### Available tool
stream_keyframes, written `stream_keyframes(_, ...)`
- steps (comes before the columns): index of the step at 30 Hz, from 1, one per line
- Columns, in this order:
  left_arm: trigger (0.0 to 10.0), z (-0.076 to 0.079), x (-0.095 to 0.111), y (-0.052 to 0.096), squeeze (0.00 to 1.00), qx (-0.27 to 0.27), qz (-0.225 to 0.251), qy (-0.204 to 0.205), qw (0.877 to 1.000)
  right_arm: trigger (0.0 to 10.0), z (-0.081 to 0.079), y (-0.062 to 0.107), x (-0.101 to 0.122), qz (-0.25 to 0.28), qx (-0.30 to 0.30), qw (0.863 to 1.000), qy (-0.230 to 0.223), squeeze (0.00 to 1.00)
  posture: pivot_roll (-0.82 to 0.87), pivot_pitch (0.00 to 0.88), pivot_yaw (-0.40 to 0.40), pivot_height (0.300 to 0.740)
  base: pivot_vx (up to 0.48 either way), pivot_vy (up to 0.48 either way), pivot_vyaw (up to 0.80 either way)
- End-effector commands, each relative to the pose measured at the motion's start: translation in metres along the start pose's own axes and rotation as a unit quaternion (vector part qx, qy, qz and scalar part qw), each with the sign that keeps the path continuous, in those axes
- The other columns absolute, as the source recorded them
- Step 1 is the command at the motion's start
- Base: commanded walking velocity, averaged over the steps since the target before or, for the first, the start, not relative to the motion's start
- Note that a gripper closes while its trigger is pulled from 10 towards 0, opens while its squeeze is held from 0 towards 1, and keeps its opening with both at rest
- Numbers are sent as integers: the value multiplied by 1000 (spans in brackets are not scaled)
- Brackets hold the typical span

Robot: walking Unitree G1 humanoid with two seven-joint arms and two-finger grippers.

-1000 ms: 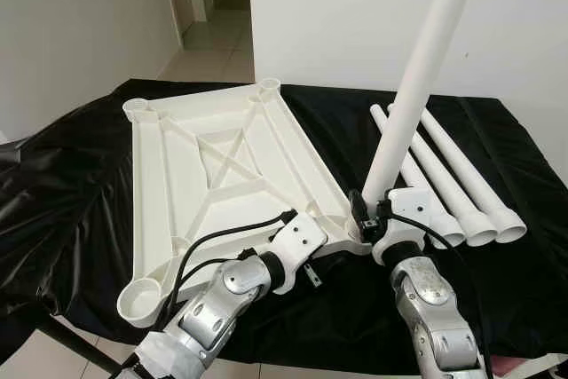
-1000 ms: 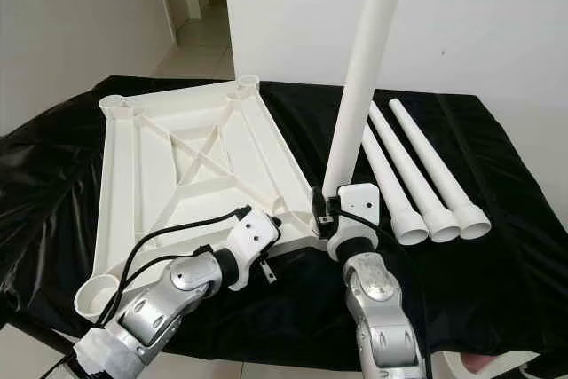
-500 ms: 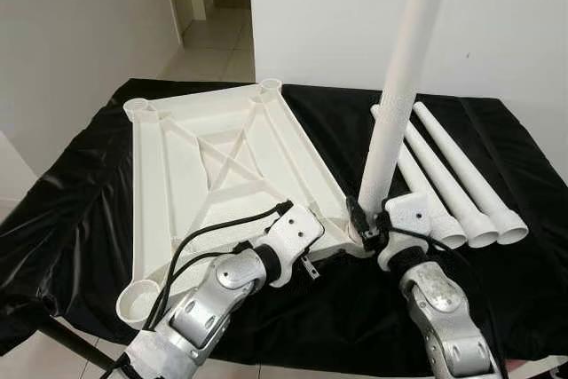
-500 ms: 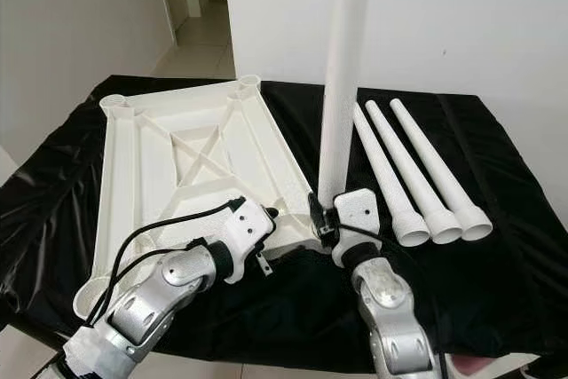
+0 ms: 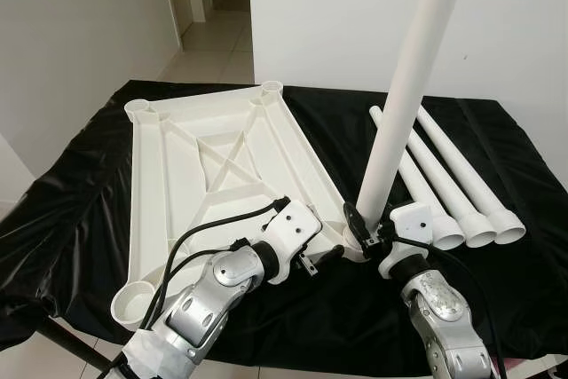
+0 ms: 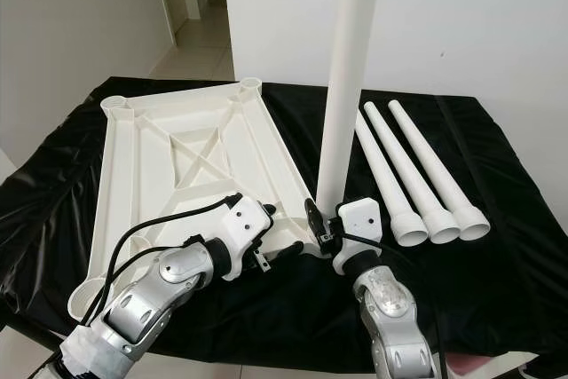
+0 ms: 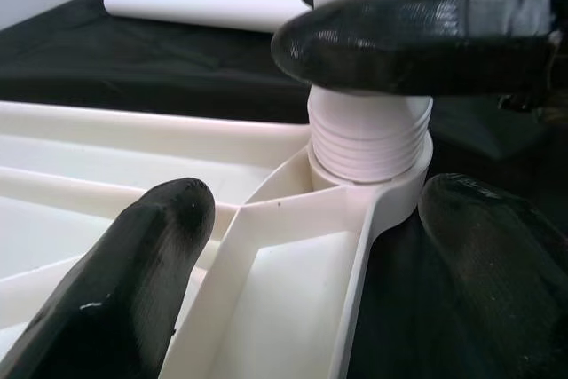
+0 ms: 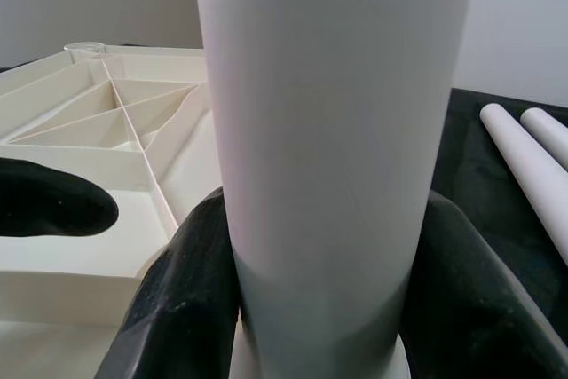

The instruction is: Building children table

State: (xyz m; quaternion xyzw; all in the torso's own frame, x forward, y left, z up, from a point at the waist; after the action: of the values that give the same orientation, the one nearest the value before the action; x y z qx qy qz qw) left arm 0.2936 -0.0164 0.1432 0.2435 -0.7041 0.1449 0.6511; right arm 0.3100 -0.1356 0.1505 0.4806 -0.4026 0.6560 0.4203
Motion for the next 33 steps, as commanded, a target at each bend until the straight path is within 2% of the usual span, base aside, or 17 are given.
stream_keyframes(1, 10000, 4, 1, 1, 0, -26, -2, 4, 1000, 10000, -4, 4, -30, -60, -2, 997, -47, 0, -33, 44, 55, 740, 0, 0, 0)
stream_keyframes(11, 10000, 2, 3, 2, 0, -20, -1, 6, 1000, 10000, -4, 0, -43, -102, 10, 994, -38, 0, -29, 51, 49, 740, 0, 0, 0)
stream_keyframes(19, 10000, 1, 4, 3, 0, -17, 1, 8, 1000, 10000, 0, -6, -42, -107, 9, 994, -35, 0, -27, 52, 46, 740, 0, 0, 0)
stream_keyframes(24, 10000, 1, 4, 3, 0, -16, 1, 9, 1000, 10000, 1, -6, -44, -107, -1, 993, -58, 0, -27, 53, 45, 740, 0, 0, 0)
stream_keyframes(27, 10000, 2, 4, 4, 0, -19, 1, 11, 1000, 10000, 7, -6, -45, -112, -21, 989, -97, 0, -26, 57, 48, 740, 0, 0, 0)
stream_keyframes(33, 10000, 2, 5, 4, 0, -19, 0, 11, 1000, 10000, 10, -6, -44, -112, -27, 988, -98, 0, -26, 60, 51, 740, 0, 0, 0)
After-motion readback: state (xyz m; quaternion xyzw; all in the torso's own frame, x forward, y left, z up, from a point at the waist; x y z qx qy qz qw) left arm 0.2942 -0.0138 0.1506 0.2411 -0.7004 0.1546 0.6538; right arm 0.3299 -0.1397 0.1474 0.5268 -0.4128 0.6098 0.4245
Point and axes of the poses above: a point about 5 cm out from each wrist's last joint towards the gripper, its own y axis pointing back from the gripper into the wrist, its own x axis along the axis of the wrist's last joint, z = x × y, the point moved 5 cm from there along -y, pointing out of the wrist towards the gripper, and after that the axes turned 7 degrees about y, right-handed, at the moved point
